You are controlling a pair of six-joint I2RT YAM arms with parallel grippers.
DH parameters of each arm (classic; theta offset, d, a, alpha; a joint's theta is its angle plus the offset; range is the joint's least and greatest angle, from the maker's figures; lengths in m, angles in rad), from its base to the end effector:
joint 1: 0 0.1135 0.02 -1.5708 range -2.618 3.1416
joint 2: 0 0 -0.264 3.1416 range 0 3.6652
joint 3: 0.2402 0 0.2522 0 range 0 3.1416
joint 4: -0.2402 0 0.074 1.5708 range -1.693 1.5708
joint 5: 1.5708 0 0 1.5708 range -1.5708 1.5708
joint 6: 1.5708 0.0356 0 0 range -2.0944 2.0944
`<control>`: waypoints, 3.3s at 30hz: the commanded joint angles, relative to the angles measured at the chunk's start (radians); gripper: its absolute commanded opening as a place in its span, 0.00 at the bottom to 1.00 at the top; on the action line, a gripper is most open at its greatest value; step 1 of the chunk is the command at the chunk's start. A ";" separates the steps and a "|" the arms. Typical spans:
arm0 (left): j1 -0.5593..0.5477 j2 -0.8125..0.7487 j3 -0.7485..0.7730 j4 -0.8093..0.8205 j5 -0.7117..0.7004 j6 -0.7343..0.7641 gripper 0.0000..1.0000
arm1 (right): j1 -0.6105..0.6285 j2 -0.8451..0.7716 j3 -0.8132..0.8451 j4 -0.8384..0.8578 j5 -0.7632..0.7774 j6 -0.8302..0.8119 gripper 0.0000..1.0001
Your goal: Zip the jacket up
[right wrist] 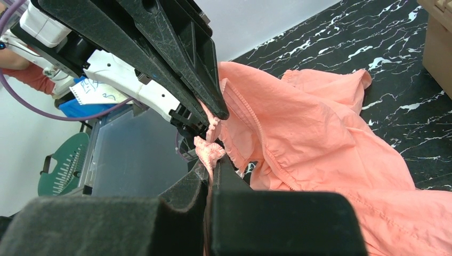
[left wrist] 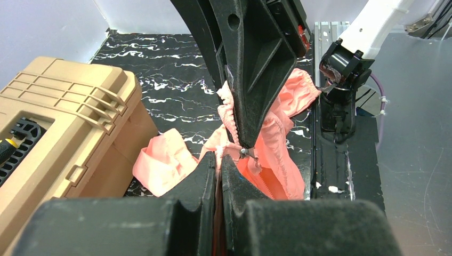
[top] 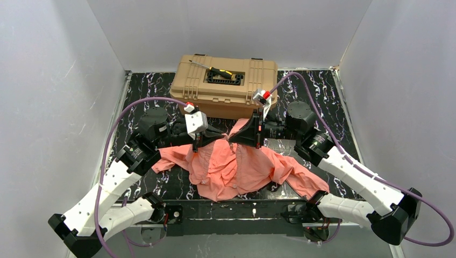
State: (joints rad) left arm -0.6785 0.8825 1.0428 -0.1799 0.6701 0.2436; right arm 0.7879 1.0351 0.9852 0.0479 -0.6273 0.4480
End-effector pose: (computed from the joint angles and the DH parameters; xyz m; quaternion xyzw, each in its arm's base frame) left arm 0.1313 -0.1342 0.4137 0.5062 0.5015 -0.3719 0.5950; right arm 0.1514 0.1818 0.3880 -0.3287 0.6267 0.5673 0.4212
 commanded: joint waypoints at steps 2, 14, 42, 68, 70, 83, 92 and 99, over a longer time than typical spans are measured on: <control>-0.012 -0.013 0.031 -0.009 0.018 0.003 0.00 | 0.004 -0.033 0.013 0.084 0.019 0.019 0.01; -0.012 -0.011 0.039 -0.009 0.011 0.003 0.00 | 0.004 -0.035 0.000 0.143 0.031 0.026 0.01; -0.028 0.006 0.074 -0.043 -0.016 0.011 0.00 | 0.005 -0.150 -0.128 0.237 0.109 0.044 0.01; -0.031 0.000 0.075 -0.043 -0.030 0.024 0.00 | 0.005 -0.071 -0.099 0.212 0.028 0.071 0.01; -0.031 -0.002 0.075 -0.043 -0.031 0.023 0.00 | 0.005 -0.067 -0.096 0.209 0.028 0.072 0.01; -0.034 -0.001 0.074 -0.049 -0.016 0.029 0.00 | 0.005 -0.059 -0.087 0.214 0.035 0.075 0.01; -0.036 0.001 0.077 -0.050 -0.014 0.028 0.00 | 0.005 -0.046 -0.075 0.208 0.034 0.073 0.01; -0.035 0.001 0.080 -0.051 -0.014 0.030 0.00 | 0.005 -0.031 -0.059 0.205 0.026 0.067 0.01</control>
State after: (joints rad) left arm -0.7101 0.8986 1.0782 -0.2188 0.6369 0.2687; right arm 0.7887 1.0027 0.8642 0.2092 -0.5869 0.5205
